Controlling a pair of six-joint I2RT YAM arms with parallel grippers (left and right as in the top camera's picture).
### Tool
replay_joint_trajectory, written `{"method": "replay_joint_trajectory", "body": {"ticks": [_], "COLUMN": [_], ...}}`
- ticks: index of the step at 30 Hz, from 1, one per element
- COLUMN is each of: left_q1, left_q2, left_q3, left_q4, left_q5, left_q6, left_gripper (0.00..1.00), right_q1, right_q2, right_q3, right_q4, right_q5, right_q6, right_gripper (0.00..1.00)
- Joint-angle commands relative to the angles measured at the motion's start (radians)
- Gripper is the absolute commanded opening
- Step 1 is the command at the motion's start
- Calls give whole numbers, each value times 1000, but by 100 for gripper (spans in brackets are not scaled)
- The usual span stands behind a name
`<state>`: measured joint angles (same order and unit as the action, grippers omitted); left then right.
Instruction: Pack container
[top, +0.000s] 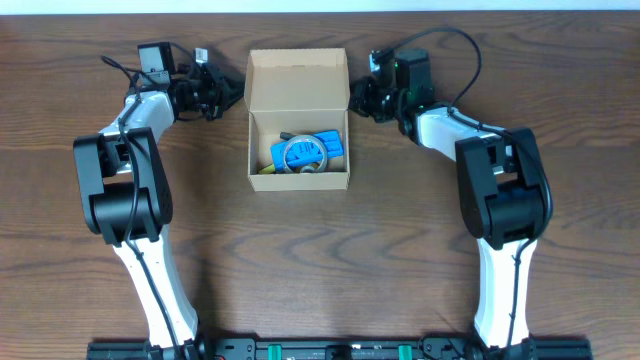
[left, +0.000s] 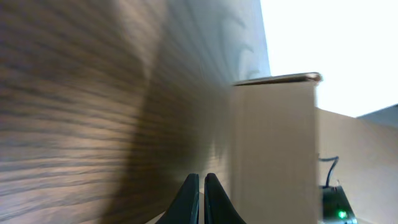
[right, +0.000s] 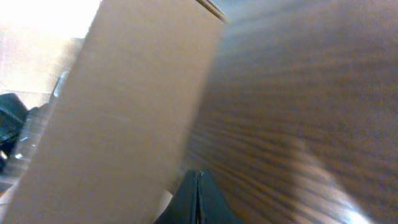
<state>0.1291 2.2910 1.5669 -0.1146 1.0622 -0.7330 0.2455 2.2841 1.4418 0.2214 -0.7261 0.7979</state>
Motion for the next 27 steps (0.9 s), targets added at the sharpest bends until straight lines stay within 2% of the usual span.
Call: {"method": "replay_joint_trajectory", "body": {"ticks": [1,13,27], "left_q1": [-2,3,18], "left_q2": [13,13,4], "left_q3": [20,21,135], "left_q4": [21,105,60], "left_q5": [66,163,238], "left_q6": [3,11,64], "left_gripper": [5,5,5], "right_q1": [10,10,10], "right_q2": [5,5,-87], "right_q3": [47,95,95], "right_q4": [3,2,-77], "right_q5": [-18,-70,-89], "right_q6": [-51,-119,-256], "right_gripper": [1,1,1]}}
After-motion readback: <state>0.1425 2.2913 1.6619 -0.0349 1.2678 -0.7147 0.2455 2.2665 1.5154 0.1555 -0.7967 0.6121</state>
